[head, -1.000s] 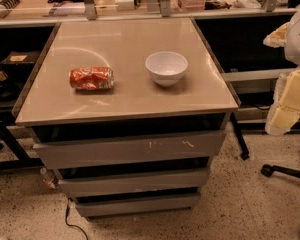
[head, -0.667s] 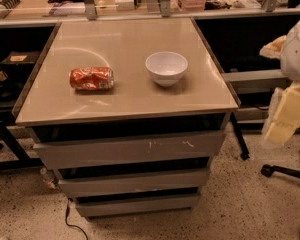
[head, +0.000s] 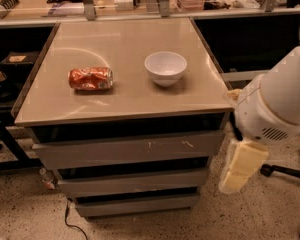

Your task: Open top drawer

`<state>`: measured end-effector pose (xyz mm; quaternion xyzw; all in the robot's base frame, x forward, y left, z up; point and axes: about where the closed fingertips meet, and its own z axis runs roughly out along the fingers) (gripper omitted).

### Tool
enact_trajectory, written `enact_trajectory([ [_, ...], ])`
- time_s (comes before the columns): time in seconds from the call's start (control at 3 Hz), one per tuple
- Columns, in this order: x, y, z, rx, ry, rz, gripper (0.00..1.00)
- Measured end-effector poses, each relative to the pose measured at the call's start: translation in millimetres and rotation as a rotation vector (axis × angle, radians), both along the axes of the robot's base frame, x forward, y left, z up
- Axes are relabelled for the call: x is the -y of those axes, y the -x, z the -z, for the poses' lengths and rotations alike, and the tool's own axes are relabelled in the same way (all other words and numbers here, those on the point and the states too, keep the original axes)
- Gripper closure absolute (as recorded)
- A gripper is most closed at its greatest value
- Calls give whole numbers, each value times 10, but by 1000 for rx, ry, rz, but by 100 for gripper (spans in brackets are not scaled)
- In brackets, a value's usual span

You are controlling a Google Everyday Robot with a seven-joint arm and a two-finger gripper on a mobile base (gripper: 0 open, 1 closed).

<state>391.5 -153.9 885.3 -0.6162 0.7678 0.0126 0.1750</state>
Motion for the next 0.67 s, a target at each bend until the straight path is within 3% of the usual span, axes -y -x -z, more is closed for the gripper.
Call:
enact_trajectory([
  [0.33,-213,61,417,-39,-10,-28,0],
  [0.67,-216,61,421,-40,-11,-29,0],
])
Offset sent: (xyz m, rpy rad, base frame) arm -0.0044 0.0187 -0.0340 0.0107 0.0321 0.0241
